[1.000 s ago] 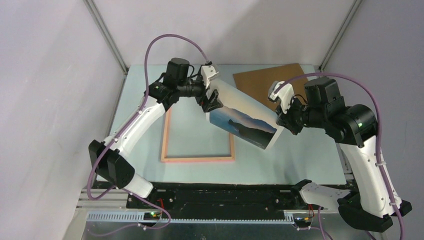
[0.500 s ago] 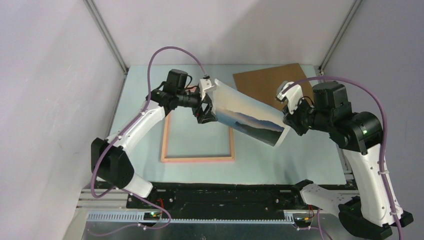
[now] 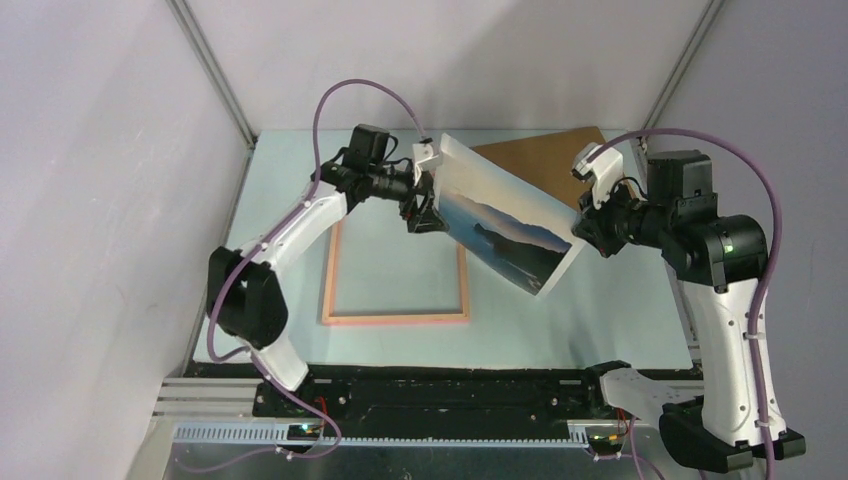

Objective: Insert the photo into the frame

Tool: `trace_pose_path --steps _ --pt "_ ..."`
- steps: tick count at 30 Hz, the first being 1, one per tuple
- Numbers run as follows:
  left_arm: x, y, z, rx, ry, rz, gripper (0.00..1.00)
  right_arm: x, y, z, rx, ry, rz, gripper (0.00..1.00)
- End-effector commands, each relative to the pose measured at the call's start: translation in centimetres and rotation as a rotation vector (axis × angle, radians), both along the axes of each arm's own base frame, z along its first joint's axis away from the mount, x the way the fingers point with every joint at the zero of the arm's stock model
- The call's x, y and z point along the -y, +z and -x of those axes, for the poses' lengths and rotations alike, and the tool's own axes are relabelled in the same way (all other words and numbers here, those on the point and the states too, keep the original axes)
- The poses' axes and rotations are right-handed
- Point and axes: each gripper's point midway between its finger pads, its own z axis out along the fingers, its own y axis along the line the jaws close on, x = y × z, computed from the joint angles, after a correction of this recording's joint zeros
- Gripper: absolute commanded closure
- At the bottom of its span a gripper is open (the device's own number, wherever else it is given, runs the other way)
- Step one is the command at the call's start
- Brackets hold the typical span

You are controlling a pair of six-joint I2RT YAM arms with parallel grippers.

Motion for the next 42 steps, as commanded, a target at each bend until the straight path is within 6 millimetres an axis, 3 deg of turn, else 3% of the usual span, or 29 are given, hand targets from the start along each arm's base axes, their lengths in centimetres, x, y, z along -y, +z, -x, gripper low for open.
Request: trace_pose_path --steps 1,9,15,23,28,31,34,37,42 --pt "1.8 2.1 -1.7 0.024 -0.045 0.078 0.0 -0.5 2.2 -0.6 0.058 0.022 -0.076 1.0" --pt "3.5 3.6 -1.5 -0.008 -0.105 0.142 0.03 0.3 2.5 -2.0 0.045 -0.027 -0.114 1.0" --pt "3.4 4.7 -0.4 -0.036 -0.125 0.166 0.19 1.6 2.9 -3.7 0.057 -0.101 -0.141 1.0" --pt "3.1 5.5 0.3 -0.045 -0.107 0.167 0.54 2.6 3.2 -5.3 0.046 -0.168 -0.207 1.0" --pt "3.5 6.8 -0.6 -0.03 -0.043 0.16 0.69 2.3 3.1 -5.3 0.034 -0.155 -0.245 1.0" --pt "3.5 7.7 -1.2 -0.062 0.021 0.161 0.93 2.3 2.9 -5.7 0.033 -0.162 -0.256 1.0" --pt "3.0 9.2 -2.1 -0.082 0.142 0.16 1.0 2.4 2.8 -6.4 0.036 -0.169 -0.266 1.0" --pt "1.8 10.4 -2.7 -0.071 0.26 0.159 1.0 2.5 2.6 -7.4 0.025 -0.192 -0.284 0.88" --pt "-2.4 13.3 -2.8 0.018 0.464 0.166 1.0 3.0 2.5 -9.9 0.037 -0.253 -0.315 0.5"
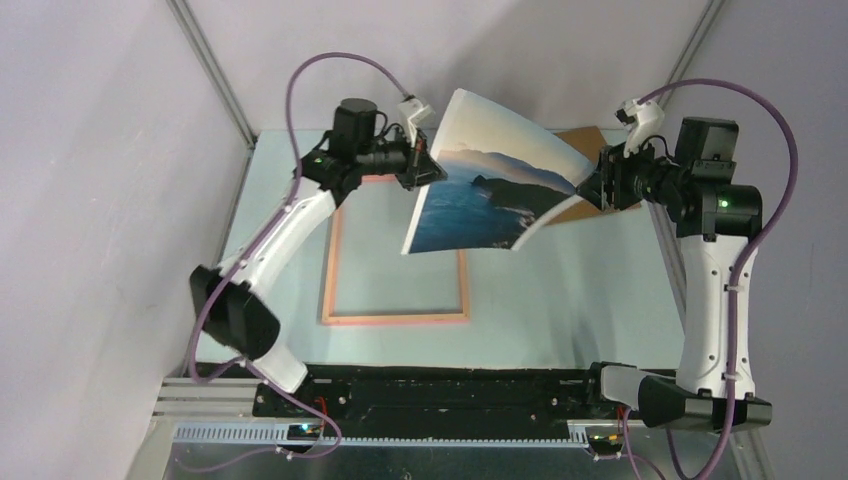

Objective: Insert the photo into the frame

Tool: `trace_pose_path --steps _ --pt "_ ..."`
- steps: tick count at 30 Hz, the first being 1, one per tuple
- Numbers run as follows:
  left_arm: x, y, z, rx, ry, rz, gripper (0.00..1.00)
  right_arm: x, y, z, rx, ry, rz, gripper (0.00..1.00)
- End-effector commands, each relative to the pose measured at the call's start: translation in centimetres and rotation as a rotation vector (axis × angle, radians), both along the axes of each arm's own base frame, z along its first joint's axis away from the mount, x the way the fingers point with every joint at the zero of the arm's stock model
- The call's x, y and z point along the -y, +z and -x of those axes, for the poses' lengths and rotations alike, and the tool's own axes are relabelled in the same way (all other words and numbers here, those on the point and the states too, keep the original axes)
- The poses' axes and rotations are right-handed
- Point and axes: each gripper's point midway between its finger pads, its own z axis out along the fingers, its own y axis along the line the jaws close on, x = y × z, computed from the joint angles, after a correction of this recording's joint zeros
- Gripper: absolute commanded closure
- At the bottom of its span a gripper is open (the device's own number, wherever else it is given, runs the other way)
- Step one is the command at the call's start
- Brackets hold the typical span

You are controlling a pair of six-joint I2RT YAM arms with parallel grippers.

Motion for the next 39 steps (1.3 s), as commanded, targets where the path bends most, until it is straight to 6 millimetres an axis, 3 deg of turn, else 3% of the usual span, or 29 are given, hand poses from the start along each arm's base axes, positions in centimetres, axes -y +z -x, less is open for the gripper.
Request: trace_pose_path --steps 1,4,6,14,16,18,22,28,33,34,39 --pt "-4.9 6.1 0.0 0.132 0.246 0.022 1.0 0.5 0.5 -3.1 0.036 -0.059 -0.038 0.45" --pt "-8.1 7.5 0.5 0.199 0.342 -0.035 1.0 0.6 0.4 -4.5 0.034 -0.083 -0.06 0.27" --pt "-10.4 7.9 0.8 0.239 0.42 -0.106 1.0 0.5 0.3 -5.2 0.028 -0.085 -0.079 0.21" --pt "-22.6 10.2 2.0 0.425 0.904 -0.421 1.0 -0.9 -1.3 -6.9 -0.003 -0.066 -0.148 0.16" --pt "-24.3 10.3 2.8 0.439 0.972 -0.467 1.0 -1.9 -2.2 -7.1 -0.022 -0.044 -0.161 0.15" --pt "-25.0 9.0 3.3 0.437 1.002 -0.534 1.0 -2.8 -3.1 -7.2 -0.043 -0.022 -0.172 0.15" --pt "-23.6 5.4 3.2 0.418 0.964 -0.678 1.0 -4.8 -4.8 -7.2 -0.089 0.033 -0.183 0.15" --pt "-16.8 -1.3 2.0 0.349 0.77 -0.828 1.0 -6.1 -6.9 -7.4 -0.17 0.075 -0.228 0.16" --pt "-11.0 -6.8 1.4 0.225 0.611 -0.856 1.0 -7.3 -9.8 -7.1 -0.248 0.12 -0.312 0.16" --pt "-10.0 -8.2 0.9 0.189 0.595 -0.864 1.0 -7.6 -9.6 -7.3 -0.25 0.132 -0.357 0.15" --pt "-5.7 -13.8 0.2 0.019 0.505 -0.846 1.0 -8.1 -13.6 -8.2 -0.363 0.106 -0.5 0.15"
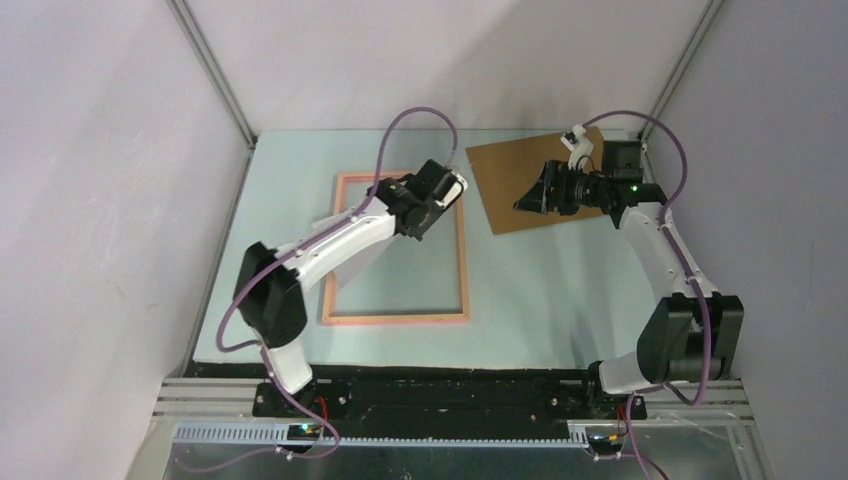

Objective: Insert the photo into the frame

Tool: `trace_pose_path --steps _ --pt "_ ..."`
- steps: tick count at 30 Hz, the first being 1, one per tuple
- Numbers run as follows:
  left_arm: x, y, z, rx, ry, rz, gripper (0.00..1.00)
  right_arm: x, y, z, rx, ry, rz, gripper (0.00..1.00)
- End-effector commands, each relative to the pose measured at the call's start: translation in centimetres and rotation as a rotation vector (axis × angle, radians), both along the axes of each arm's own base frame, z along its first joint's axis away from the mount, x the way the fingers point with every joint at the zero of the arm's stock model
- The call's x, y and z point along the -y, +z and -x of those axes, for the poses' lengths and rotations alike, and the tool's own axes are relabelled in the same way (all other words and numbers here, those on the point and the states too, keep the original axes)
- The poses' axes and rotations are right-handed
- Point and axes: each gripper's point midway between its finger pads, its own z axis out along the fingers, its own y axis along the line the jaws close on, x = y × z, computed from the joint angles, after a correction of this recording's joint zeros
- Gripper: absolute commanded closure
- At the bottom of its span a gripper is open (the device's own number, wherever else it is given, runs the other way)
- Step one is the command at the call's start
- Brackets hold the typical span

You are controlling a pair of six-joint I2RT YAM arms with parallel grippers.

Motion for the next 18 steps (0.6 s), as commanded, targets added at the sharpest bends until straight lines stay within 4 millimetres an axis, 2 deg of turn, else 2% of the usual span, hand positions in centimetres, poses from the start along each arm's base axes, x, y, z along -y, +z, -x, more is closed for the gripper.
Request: trace_pose_path --steps 1,2,5,10,14,18 --pt "4.4 -1.0 -0.4 -0.095 0.007 0.175 1.0 -1.1 -1.4 -1.8 -0.049 -0.005 -0.164 0.15" --pt "4.9 -2.2 -0.4 -0.126 0.02 0.182 1.0 -1.1 -2.0 -2.1 -0.068 -0.016 -0.184 0.14" --pt "6.8 -3.5 -0.1 -0.198 0.025 0.245 1.0 -1.5 -4.1 -2.8 -0.141 -0.036 -0.228 0.13" --pt "8.3 -5.9 0.4 -0.287 0.064 0.288 0.99 -1.7 -6.5 -3.6 -0.2 -0.065 -0.281 0.09" --pt "9.5 -7.2 1.2 -0.359 0.081 0.333 0.94 -2.2 -7.7 -3.6 -0.206 -0.075 -0.295 0.08" --pt "11.0 -7.7 1.9 -0.424 0.079 0.382 0.92 -3.7 -9.4 -3.3 -0.249 -0.049 -0.32 0.07"
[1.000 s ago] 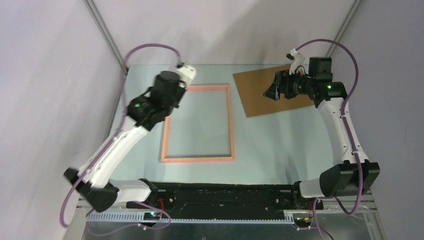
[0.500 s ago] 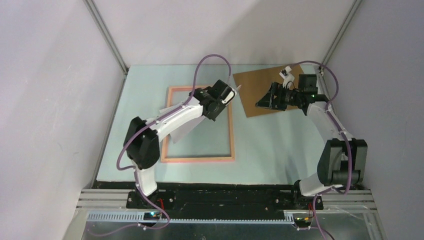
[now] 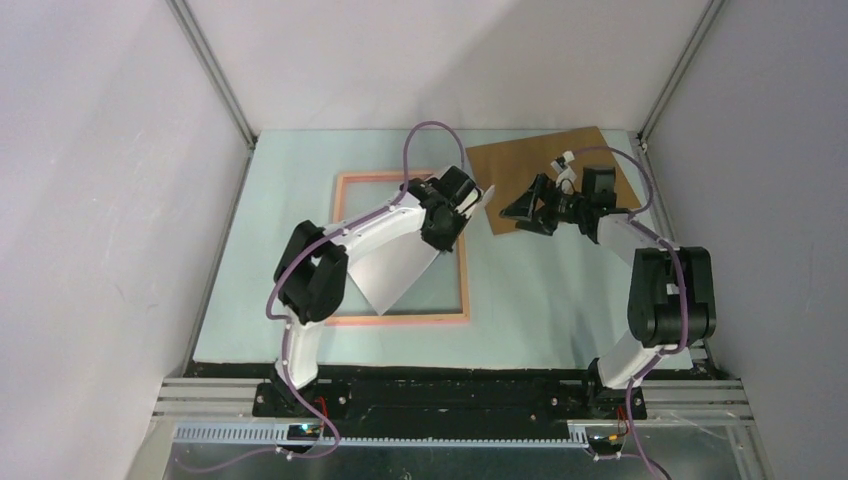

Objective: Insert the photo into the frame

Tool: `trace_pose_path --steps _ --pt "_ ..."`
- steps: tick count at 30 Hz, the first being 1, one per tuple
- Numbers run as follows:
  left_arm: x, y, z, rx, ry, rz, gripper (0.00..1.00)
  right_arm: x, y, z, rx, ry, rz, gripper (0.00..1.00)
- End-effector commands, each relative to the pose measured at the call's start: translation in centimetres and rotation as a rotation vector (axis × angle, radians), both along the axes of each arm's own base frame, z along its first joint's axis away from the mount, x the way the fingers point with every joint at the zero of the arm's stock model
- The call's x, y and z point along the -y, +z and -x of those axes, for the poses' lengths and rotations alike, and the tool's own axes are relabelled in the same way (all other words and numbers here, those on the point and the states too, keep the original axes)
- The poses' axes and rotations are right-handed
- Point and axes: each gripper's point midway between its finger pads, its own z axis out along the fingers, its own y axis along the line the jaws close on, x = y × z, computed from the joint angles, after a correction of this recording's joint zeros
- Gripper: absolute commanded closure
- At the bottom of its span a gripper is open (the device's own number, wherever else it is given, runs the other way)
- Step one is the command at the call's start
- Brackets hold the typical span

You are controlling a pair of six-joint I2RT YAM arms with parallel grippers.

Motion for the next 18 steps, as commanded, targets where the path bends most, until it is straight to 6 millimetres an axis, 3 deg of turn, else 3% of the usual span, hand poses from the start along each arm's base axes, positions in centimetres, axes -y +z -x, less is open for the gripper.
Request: trace_pose_path --steps 1,7,12,18 --pt "3.0 0.8 0.4 -0.069 0.029 0.13 0.92 -2.1 -0.1 -0.7 0.035 0.041 -0.062 0.07" --pt "4.7 0.2 1.7 -0.15 0.003 0.185 0.88 -3.5 -2.1 -1.2 -0.013 0.057 -0.093 0.04" --pt "5.6 0.0 2.6 -0.185 -0.019 0.208 0.78 -3.9 -3.7 -1.6 -0.059 0.062 -0.13 0.03" --pt "6.0 0.5 3.0 -0.181 -0.032 0.217 0.52 -4.6 -4.2 -1.6 -0.08 0.079 -0.165 0.02"
